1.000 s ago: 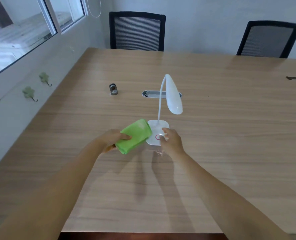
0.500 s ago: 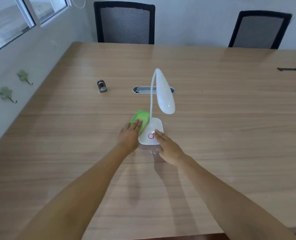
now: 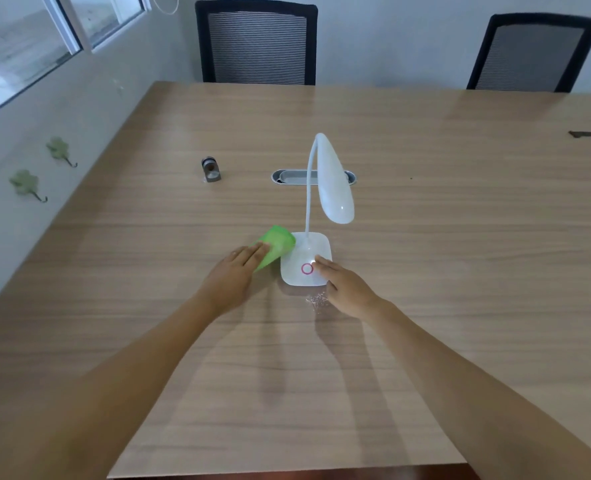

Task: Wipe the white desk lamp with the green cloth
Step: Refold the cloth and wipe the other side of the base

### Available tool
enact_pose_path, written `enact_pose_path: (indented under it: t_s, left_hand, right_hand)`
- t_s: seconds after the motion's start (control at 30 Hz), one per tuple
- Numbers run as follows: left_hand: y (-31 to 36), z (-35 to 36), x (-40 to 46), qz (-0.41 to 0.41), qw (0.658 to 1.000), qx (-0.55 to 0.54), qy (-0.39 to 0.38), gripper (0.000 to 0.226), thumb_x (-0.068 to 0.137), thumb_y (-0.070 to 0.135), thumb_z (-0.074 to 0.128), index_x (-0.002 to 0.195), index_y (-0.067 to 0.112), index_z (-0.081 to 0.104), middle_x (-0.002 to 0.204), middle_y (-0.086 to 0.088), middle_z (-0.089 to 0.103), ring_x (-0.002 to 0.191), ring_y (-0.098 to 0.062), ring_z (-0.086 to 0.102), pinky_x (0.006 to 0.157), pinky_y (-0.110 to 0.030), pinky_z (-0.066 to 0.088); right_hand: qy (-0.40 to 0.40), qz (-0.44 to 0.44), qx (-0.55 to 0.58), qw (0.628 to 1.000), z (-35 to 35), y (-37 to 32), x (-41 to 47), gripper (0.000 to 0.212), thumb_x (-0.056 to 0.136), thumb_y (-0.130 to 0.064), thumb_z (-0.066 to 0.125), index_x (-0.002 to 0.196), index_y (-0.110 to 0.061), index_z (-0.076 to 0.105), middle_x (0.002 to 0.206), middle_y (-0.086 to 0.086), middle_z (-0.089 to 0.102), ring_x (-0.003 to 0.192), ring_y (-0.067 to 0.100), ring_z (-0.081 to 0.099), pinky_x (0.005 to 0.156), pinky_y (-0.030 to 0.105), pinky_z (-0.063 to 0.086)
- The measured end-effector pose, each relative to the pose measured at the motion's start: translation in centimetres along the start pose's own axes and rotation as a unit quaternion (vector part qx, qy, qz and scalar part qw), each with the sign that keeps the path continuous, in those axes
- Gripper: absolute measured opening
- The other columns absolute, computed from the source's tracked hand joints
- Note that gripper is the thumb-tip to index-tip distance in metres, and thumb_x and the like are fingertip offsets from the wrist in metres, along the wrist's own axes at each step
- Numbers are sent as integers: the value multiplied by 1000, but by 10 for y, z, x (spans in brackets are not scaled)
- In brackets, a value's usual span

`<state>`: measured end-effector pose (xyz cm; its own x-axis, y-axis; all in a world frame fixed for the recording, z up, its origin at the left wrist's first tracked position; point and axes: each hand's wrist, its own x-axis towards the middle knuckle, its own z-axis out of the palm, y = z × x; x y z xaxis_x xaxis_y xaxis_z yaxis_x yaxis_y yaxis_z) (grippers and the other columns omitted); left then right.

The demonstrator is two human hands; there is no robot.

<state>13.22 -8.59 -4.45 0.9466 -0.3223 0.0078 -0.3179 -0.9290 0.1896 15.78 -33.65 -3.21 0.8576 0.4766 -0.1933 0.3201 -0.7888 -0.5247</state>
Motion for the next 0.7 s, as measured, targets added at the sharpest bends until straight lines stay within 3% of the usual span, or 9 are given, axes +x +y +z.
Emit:
enact_pose_path:
  t_s: [0.1, 0.27, 0.4, 0.47, 0.57, 0.7]
  left_hand:
    - [21, 1, 15, -28, 998, -56, -9, 62, 80, 5, 43, 142, 11, 35, 143, -14, 45, 127, -36, 45, 106, -39, 38]
    - [33, -6, 38, -117, 987, -92, -52, 66, 75, 7, 59, 137, 16, 37, 138, -10, 42, 105, -39, 55, 83, -40, 48]
    - [34, -3, 51, -123, 987, -54, -90, 73, 85, 19, 55, 148, 23, 18, 151, -5, 26, 106, -41, 51, 98, -39, 41]
    - [35, -1, 47, -101, 989, -24, -106, 70, 88, 14, 47, 149, 28, 15, 155, 0, 20, 112, -39, 45, 101, -40, 40]
    - [26, -3, 24, -13, 991, 57, -119, 79, 81, 3, 44, 148, 32, 15, 155, 3, 21, 120, -36, 38, 92, -44, 48]
    - [-6, -1, -18, 163, 974, 140, -78, 94, 59, 4, 57, 142, 32, 22, 149, 2, 39, 111, -38, 53, 77, -45, 56]
  right_hand:
    - [1, 3, 4, 1000, 0, 0, 1, 56, 90, 3, 33, 143, -15, 34, 157, -3, 22, 142, 11, 27, 114, 21, 24]
    - [-13, 6, -1, 1000, -2, 0, 1, 57, 90, 2, 32, 144, -16, 31, 158, -3, 20, 143, 11, 24, 115, 23, 22]
    - [-20, 8, -4, 1000, -4, -1, 1, 56, 91, 1, 32, 144, -16, 31, 158, -2, 19, 144, 12, 23, 117, 24, 21]
    - [-21, 8, -7, 1000, -5, -2, 1, 56, 91, 1, 32, 144, -16, 31, 158, -2, 20, 144, 12, 23, 116, 23, 21]
    - [-20, 6, -11, 1000, -6, -4, 1, 56, 91, 2, 32, 144, -15, 31, 158, -2, 20, 144, 12, 24, 115, 22, 21]
    - [-23, 6, -15, 1000, -7, -4, 0, 56, 91, 2, 30, 144, -15, 30, 158, -2, 19, 144, 12, 22, 115, 21, 19]
